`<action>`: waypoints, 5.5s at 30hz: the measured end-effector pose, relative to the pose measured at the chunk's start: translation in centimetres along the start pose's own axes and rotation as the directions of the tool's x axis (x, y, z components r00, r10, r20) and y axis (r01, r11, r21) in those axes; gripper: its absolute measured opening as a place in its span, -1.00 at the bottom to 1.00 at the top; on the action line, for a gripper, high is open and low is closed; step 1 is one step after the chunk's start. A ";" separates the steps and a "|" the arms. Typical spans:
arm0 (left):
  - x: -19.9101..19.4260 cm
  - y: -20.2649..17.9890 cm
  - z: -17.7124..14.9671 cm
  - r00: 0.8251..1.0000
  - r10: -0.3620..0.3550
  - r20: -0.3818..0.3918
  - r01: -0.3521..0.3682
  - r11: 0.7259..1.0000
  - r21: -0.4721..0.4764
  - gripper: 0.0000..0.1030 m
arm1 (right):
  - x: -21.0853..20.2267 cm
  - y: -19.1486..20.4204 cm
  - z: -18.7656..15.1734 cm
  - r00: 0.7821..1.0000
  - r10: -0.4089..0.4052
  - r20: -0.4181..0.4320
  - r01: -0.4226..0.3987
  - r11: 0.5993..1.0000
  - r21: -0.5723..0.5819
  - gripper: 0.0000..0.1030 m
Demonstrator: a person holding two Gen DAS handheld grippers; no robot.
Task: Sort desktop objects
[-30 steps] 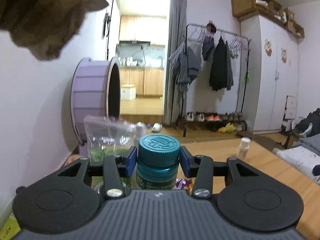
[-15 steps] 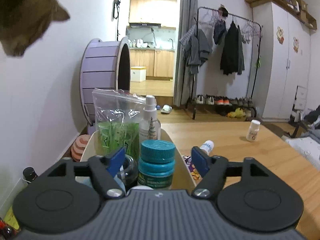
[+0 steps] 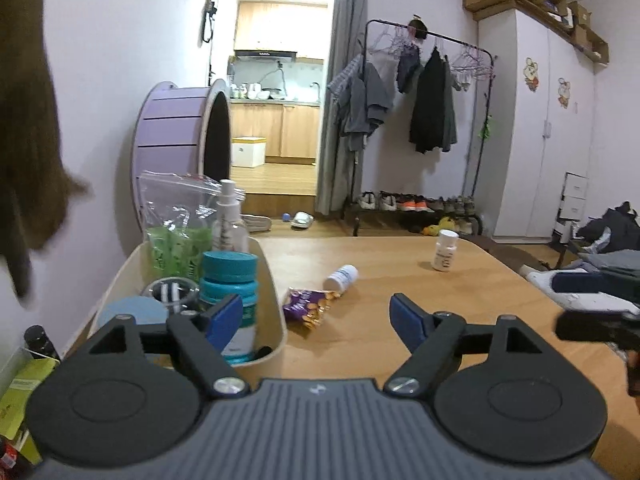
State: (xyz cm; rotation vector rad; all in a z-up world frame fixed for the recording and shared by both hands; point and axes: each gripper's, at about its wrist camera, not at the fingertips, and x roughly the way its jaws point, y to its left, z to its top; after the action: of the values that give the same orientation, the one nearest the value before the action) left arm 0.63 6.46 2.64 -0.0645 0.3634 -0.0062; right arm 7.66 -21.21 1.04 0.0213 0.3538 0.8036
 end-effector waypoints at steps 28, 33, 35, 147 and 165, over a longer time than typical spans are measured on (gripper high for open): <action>-0.2 -1.0 -1.4 0.994 -0.108 -0.010 0.108 0.994 0.030 0.55 | 14.6 -12.2 4.4 0.943 -0.309 -0.127 0.302 0.951 -0.074 0.69; -0.4 -0.9 -1.5 0.993 -0.120 -0.005 0.120 0.992 0.035 0.55 | 16.6 -13.5 4.1 0.937 -0.309 -0.165 0.307 0.951 -0.037 0.27; -0.4 -0.7 -1.4 0.993 -0.119 -0.005 0.119 0.992 0.032 0.55 | 17.0 -13.7 3.8 0.936 -0.312 -0.164 0.311 0.950 -0.030 0.18; -9.1 2.7 4.3 0.939 0.244 -0.244 -0.263 0.964 -0.047 1.00 | 7.7 8.7 10.0 0.969 0.164 -0.184 -0.212 0.936 -0.282 0.99; -9.2 2.2 4.7 0.932 0.256 -0.258 -0.271 0.962 -0.024 1.00 | 7.1 8.9 10.3 0.968 0.171 -0.183 -0.219 0.931 -0.291 0.99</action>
State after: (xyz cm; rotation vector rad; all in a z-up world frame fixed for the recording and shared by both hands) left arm -6.33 9.07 10.12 -0.0738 0.6257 0.2655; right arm 9.31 -8.80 9.94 -0.3060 0.3732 1.0560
